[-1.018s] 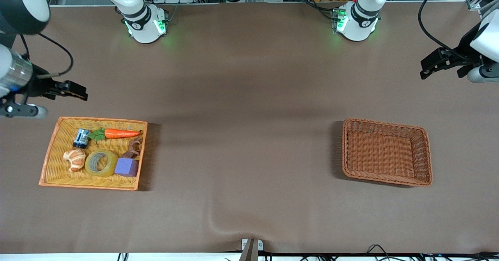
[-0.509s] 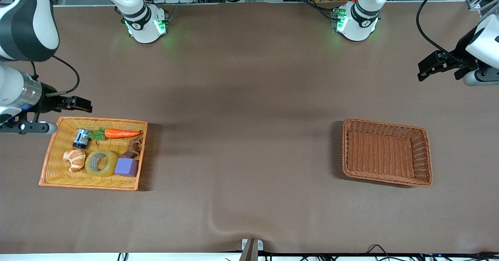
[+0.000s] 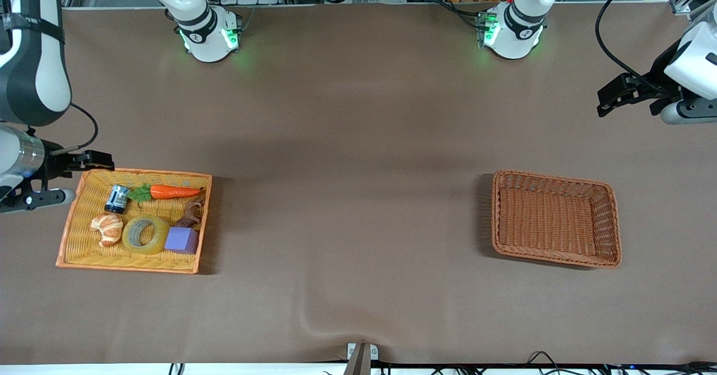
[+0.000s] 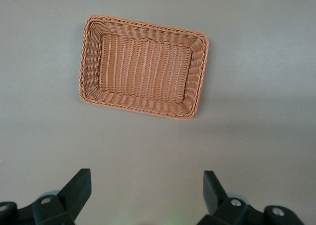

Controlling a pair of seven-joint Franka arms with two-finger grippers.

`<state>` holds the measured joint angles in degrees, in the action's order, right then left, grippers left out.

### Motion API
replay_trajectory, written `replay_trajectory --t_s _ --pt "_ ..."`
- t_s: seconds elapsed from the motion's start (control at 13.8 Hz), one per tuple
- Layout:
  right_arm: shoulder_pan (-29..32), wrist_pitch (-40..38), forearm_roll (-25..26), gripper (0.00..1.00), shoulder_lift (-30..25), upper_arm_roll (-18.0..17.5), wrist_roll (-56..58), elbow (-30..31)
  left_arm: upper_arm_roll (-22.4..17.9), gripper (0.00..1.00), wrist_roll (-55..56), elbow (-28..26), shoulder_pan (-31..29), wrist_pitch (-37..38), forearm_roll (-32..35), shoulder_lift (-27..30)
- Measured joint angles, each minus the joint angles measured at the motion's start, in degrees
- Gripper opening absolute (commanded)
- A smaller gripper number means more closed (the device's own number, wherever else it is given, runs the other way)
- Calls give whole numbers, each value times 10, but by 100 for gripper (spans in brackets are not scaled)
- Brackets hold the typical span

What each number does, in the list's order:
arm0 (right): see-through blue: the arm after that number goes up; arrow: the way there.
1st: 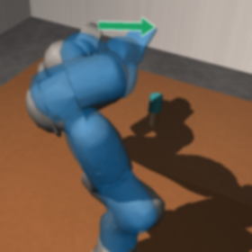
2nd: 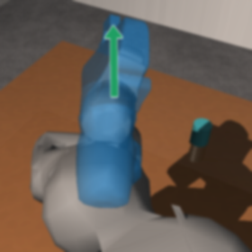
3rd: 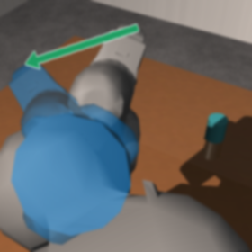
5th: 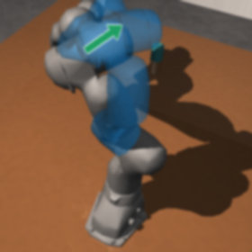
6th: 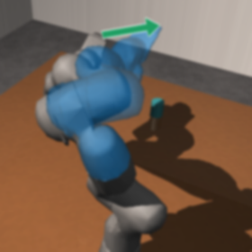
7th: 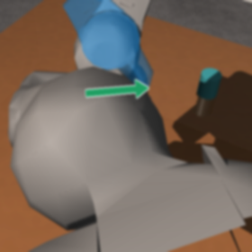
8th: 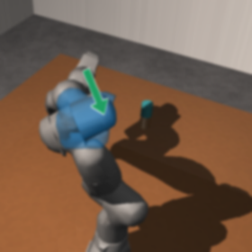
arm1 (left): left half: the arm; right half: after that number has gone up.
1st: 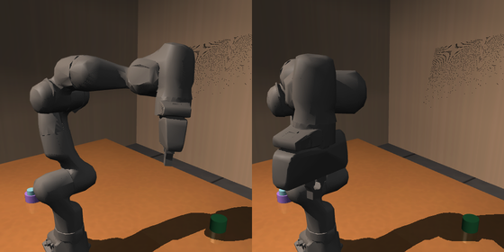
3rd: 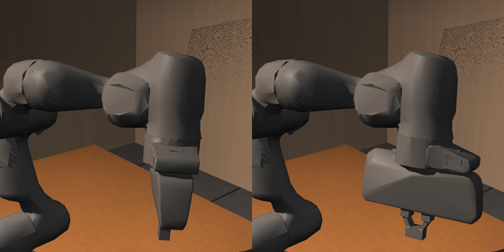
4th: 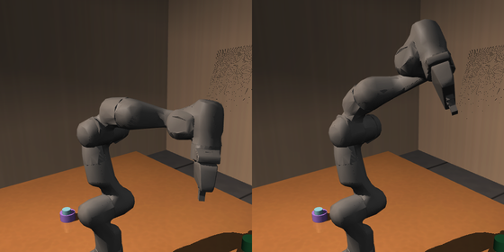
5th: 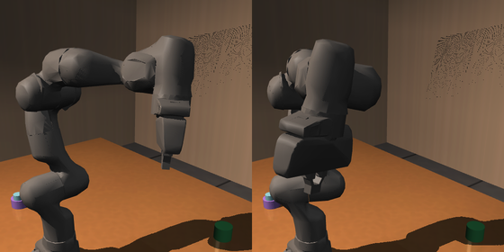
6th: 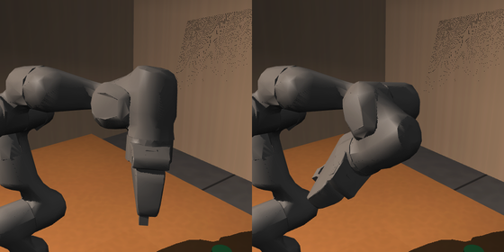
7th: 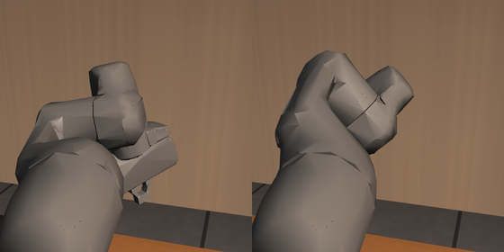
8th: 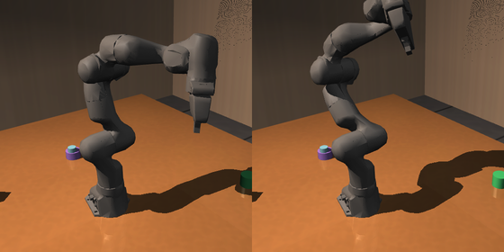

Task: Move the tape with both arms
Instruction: 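Lower the right gripper onto the tape roll and grasp it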

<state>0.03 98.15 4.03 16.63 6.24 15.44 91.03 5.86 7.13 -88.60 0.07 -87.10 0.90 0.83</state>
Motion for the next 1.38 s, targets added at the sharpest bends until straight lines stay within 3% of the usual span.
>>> replay_trajectory --t_s 0.36,0.58,1.16,1.38 --pt "50 175 3 100 124 1 -2 9 0 100 0 0 0 0 0 -1" --pt "63 211 -72 100 183 0 -27 8 0 100 0 0 0 0 0 -1" --pt "64 204 -129 100 203 -5 -68 2 0 100 0 0 0 0 0 -1" --pt "66 236 -130 100 219 -4 -69 3 0 100 0 0 0 0 0 -1"
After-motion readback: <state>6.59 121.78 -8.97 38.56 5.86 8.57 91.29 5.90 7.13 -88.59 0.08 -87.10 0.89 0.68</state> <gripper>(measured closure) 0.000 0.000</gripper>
